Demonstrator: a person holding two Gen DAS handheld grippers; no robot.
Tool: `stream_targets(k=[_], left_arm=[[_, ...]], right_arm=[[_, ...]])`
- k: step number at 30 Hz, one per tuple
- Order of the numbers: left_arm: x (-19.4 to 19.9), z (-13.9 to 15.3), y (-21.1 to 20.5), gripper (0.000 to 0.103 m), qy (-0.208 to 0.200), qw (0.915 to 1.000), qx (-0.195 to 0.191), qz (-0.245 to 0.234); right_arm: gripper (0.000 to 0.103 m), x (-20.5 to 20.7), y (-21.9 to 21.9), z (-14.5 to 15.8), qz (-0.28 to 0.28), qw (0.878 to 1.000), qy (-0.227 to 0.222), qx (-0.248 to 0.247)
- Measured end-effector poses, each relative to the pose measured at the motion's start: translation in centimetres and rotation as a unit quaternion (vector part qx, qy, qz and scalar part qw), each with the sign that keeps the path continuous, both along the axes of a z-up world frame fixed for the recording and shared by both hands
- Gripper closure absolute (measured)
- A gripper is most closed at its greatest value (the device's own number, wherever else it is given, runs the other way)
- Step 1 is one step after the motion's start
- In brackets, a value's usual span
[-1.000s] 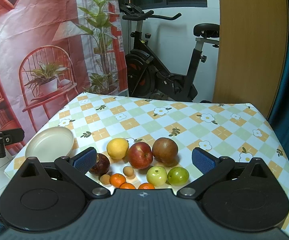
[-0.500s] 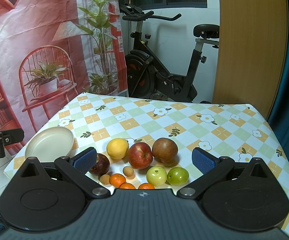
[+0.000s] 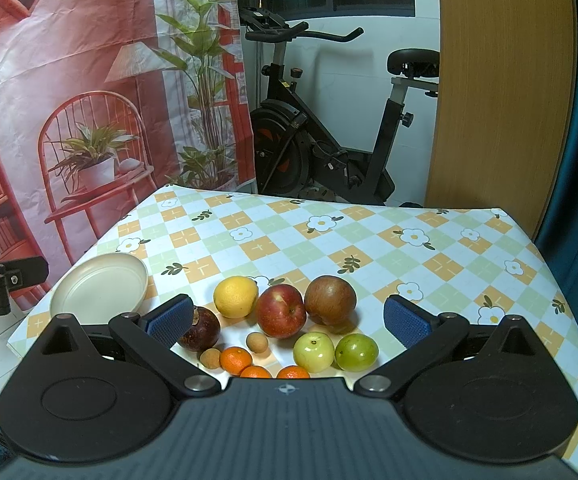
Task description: Organize fruits
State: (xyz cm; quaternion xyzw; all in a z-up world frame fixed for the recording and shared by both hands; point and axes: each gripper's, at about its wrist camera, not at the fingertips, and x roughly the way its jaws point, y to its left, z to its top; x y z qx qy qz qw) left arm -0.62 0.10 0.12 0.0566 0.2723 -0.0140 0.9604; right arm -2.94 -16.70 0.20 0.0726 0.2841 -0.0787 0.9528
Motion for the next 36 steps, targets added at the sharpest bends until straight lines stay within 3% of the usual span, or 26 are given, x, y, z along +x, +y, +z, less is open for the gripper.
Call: stream_targets(k=[24,31,36], left_arm=[[0.0,0.1,0.4,0.000,-0.006,0.9999,-0.011,0.003],[0.7,-0.4,-0.1,0.001,-0.041,0.9991,0.009,0.001],[2.0,-1.5,0.0,0.011,-0.049,0.9985,-0.023,-0.013]], right_arm=[[0.000,-0.2,0.0,0.1,0.004,1.000,-0.008,0.000],[0.000,-0.9,-1.1,-0.3,0.006,0.998,-0.063,-0.024],[0.000,-2.1,-2.4,-2.3,0.005,0.988,-0.145,-0.046]])
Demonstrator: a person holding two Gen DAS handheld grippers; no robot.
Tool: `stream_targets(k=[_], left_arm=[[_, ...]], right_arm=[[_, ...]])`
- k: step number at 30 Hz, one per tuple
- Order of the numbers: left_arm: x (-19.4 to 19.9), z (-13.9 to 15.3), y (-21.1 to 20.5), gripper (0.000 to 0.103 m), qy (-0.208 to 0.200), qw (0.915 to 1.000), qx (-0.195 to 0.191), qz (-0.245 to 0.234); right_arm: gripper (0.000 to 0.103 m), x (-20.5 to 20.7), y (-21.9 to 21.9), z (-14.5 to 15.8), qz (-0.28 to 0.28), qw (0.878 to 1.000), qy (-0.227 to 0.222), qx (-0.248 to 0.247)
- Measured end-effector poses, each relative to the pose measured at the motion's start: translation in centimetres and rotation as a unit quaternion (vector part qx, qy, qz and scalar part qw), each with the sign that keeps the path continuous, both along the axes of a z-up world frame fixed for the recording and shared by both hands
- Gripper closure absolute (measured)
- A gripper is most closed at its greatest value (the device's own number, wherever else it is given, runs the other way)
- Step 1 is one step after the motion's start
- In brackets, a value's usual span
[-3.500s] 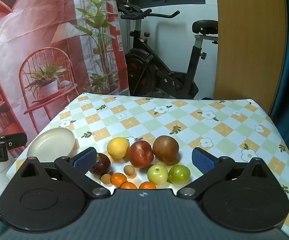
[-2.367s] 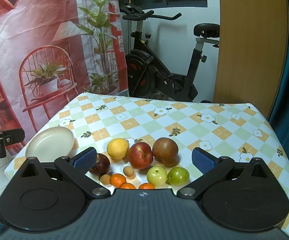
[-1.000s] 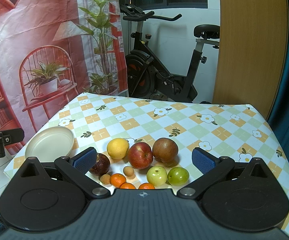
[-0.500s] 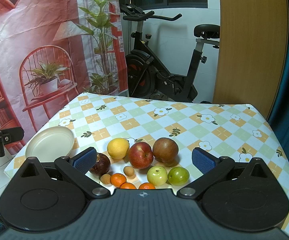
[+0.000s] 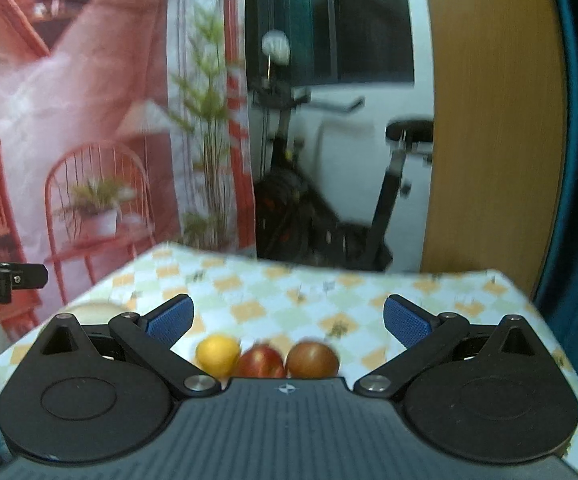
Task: Organize fruits
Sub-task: 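Move the left tool down toward the dark purple mangosteen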
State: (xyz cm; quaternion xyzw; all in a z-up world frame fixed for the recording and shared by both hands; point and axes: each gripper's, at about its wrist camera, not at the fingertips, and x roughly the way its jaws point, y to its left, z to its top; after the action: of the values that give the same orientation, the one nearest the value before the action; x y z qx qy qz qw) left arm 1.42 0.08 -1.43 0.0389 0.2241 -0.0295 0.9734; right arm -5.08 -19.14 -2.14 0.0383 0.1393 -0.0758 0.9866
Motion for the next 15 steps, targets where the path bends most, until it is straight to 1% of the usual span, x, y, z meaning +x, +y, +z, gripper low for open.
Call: stream_targets(k=[4,6,7,9,11,13,15], left_arm=[[1.1,-1.4,-0.4,0.016,-0.002,0.9999,0.005,-0.014],[1.7,-1.9,-0.4,0.018,0.008,0.9997,-0.009,-0.021],[2.0,-2.3,-0.3,0.019,0.015,0.9993,-0.021,-0.026],[2.6,-3.0,-0.1,0.022,0.027,0.9982,-0.044,-0.031],[2.8,-3.8,-0.1,0.025,0.035,0.9971,-0.056,-0.038],[2.7,-4.5,-0.2,0.025,0.030,0.9966,-0.060,-0.048],[2.3,-5.2,-0.2,0.025,0.022,0.9960,-0.064,-0.058]], right_arm=[[0.000,0.2,-0.8,-2.3,-0.011,1.000,-0.008,-0.003],[0.000,0.3,-1.2,-3.6,-0.011,1.000,-0.011,0.008],[0.000,0.3,-1.4,-4.2,-0.008,1.000,-0.010,0.018],[0.000,0.6,-2.1,-5.3,0.000,0.999,0.003,0.046],[0.000,0.7,-2.6,-6.3,0.014,0.998,0.019,0.066],[0.000,0.9,-2.7,-7.0,0.021,0.997,0.036,0.068],[0.000,1.2,-2.5,-7.7,0.026,0.996,0.057,0.058]])
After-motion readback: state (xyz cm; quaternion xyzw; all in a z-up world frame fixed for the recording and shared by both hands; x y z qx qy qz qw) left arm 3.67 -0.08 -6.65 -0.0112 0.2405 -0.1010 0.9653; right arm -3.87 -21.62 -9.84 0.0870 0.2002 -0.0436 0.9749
